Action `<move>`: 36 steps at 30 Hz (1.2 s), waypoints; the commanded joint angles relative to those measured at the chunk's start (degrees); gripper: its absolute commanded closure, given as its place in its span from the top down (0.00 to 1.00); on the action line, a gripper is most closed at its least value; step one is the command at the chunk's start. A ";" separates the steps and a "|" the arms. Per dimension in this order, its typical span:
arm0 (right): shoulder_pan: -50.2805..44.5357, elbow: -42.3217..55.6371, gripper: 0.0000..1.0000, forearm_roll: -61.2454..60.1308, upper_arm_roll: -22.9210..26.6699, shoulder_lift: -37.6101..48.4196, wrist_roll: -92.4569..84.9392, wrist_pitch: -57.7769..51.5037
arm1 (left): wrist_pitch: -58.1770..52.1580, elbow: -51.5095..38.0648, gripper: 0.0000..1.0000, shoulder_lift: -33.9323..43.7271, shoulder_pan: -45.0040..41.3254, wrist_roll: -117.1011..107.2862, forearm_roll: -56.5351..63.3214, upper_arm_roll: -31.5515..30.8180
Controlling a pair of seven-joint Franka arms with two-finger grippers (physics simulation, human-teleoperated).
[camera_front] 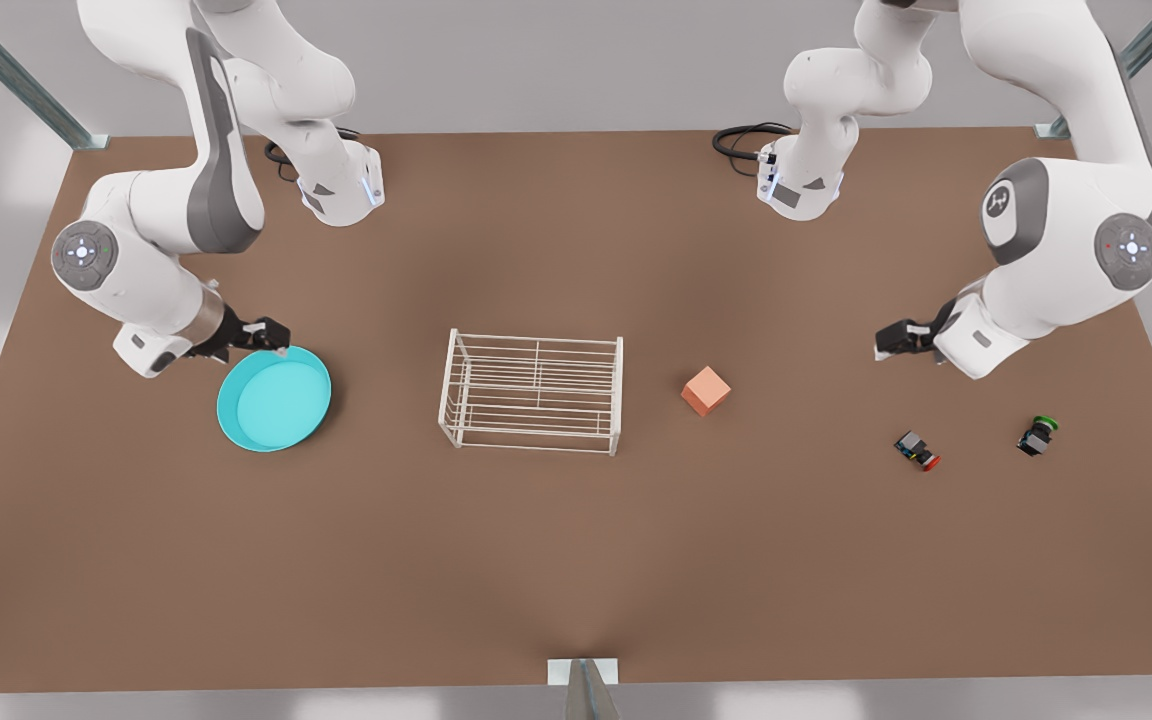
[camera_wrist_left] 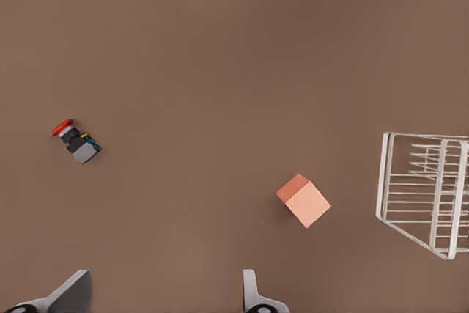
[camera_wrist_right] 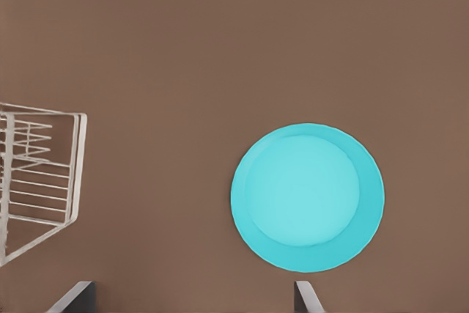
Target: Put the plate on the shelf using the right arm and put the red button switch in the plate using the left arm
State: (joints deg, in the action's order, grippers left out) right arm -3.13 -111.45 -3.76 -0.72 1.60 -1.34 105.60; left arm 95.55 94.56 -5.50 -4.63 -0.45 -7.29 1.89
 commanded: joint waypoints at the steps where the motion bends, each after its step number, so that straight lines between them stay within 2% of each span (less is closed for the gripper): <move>1: 6.82 0.01 1.00 -2.05 0.02 -0.02 0.72 2.68 | 4.64 0.01 1.00 0.05 0.41 -3.86 -0.36 -0.13; 4: 6.91 0.53 1.00 -2.05 0.72 -0.89 0.11 2.68 | 2.98 -0.43 1.00 -0.74 0.50 -5.62 0.61 -1.63; 5: 7.52 0.71 1.00 -2.05 2.39 -1.77 -2.52 2.85 | -0.19 -0.17 1.00 -1.09 0.50 -5.35 0.61 -1.63; 11: 17.72 7.21 1.00 -4.68 2.57 -9.95 -25.90 3.91 | -1.86 0.71 1.00 -1.09 0.50 -6.41 0.70 -1.54; 18: 17.72 0.27 1.00 -3.19 2.39 -12.67 -33.19 16.13 | -1.77 1.15 1.00 -1.09 0.50 -7.64 1.49 -1.63; 26: 18.42 -1.31 1.00 -5.03 2.04 -17.07 -43.57 16.30 | -1.77 1.15 1.00 -1.09 0.50 -7.64 1.49 -1.63; 36: 18.59 -5.36 0.99 -5.21 1.86 -20.67 -49.20 23.68 | -1.69 1.15 1.00 -1.09 0.50 -7.64 1.49 -1.63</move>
State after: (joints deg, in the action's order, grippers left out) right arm 15.04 -116.55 -8.94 1.11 -18.80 -34.97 125.80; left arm 93.87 95.74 -6.65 -4.13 -6.80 -5.84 0.27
